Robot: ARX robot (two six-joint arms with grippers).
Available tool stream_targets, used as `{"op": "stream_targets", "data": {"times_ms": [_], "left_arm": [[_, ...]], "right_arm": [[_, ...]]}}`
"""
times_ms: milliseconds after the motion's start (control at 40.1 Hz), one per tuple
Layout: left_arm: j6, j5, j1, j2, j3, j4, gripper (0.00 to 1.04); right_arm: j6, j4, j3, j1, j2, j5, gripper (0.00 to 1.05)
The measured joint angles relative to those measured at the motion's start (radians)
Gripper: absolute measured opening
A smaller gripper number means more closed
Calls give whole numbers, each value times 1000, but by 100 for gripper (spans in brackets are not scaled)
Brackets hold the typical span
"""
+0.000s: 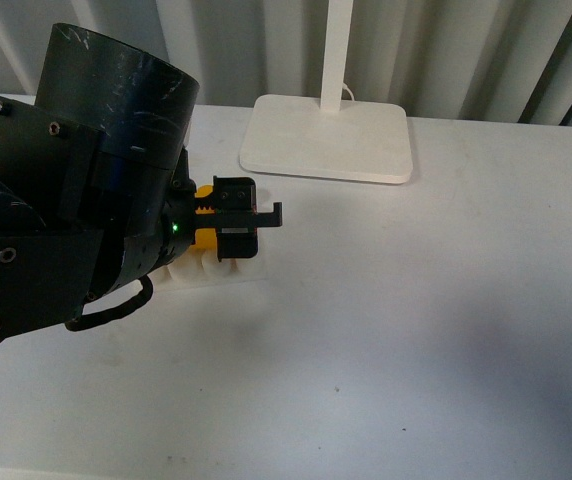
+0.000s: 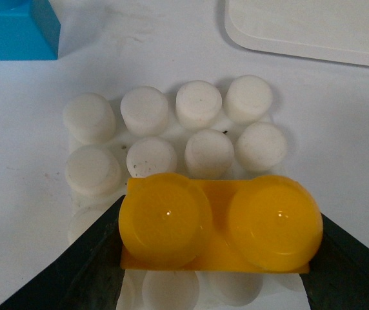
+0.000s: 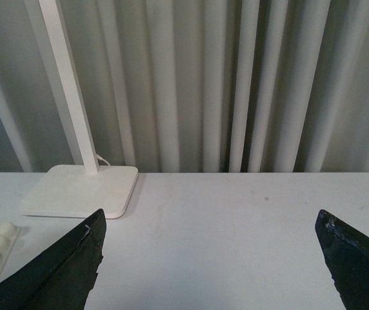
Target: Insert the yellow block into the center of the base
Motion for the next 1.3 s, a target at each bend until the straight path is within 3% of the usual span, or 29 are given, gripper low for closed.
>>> {"op": "stream_targets", "data": {"times_ms": [1298], "left_arm": [[-10,-41,-10,79,33,-11,66]], "right_arm": [[0,0,0,0,0,0,95]]}}
